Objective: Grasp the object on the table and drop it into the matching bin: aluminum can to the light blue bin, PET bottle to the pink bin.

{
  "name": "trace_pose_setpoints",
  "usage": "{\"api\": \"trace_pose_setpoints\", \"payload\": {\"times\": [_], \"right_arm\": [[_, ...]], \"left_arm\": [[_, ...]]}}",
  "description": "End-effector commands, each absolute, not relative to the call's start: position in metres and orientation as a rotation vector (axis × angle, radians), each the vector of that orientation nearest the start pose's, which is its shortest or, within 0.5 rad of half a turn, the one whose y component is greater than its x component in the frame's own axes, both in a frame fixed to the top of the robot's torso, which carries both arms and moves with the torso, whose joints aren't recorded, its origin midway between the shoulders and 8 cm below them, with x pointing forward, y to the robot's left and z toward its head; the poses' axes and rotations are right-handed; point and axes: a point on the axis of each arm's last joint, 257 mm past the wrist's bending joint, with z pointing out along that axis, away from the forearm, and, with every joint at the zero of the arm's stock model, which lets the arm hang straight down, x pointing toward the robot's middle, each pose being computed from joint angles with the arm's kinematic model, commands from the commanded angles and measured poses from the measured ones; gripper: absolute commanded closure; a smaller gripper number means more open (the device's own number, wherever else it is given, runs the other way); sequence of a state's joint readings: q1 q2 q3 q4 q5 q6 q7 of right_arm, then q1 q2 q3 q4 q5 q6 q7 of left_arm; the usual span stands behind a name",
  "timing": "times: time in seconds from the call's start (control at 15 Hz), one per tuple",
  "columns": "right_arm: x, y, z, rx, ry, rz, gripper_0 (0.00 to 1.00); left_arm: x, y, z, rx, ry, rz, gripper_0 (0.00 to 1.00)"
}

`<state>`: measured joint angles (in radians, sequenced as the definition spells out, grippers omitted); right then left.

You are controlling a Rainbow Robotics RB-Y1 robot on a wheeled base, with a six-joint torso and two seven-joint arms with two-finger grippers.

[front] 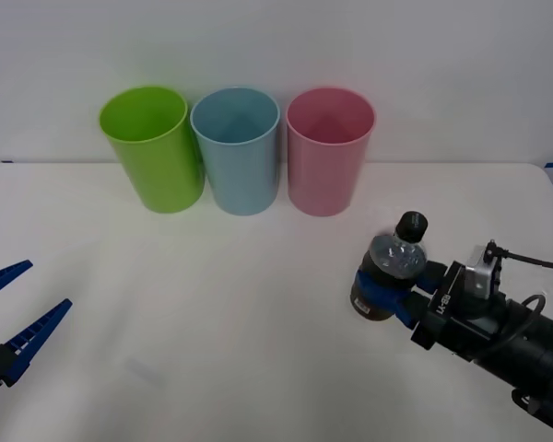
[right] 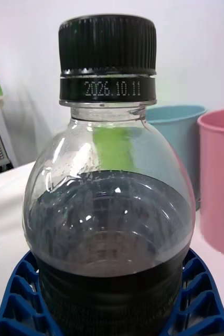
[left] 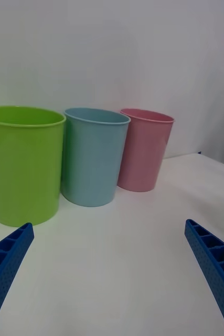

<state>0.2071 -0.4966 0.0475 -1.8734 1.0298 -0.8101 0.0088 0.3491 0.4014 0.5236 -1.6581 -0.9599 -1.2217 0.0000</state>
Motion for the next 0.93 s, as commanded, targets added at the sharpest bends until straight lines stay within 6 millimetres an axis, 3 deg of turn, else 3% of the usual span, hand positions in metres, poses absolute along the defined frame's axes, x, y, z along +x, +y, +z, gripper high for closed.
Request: {"api": "trace_pose_setpoints", "payload": {"times": [0.07, 0.33, 0.93], "right_arm": [[0.392, -0.132, -0.120, -0.608, 1.357, 0.759, 1.00], [0.405, -0.137, -0.072, -0.516, 1.313, 0.739, 1.00], [0.452, -0.134, 0.002, -0.470, 1.234, 0.710, 1.00]], "left_arm": [[0.342, 0.330, -0.169, 0.465, 1.441, -0.567, 0.00], [0.342, 0.330, -0.169, 0.465, 1.441, -0.567, 0.00], [0.342, 0.330, -0.169, 0.465, 1.441, -0.567, 0.00]]}}
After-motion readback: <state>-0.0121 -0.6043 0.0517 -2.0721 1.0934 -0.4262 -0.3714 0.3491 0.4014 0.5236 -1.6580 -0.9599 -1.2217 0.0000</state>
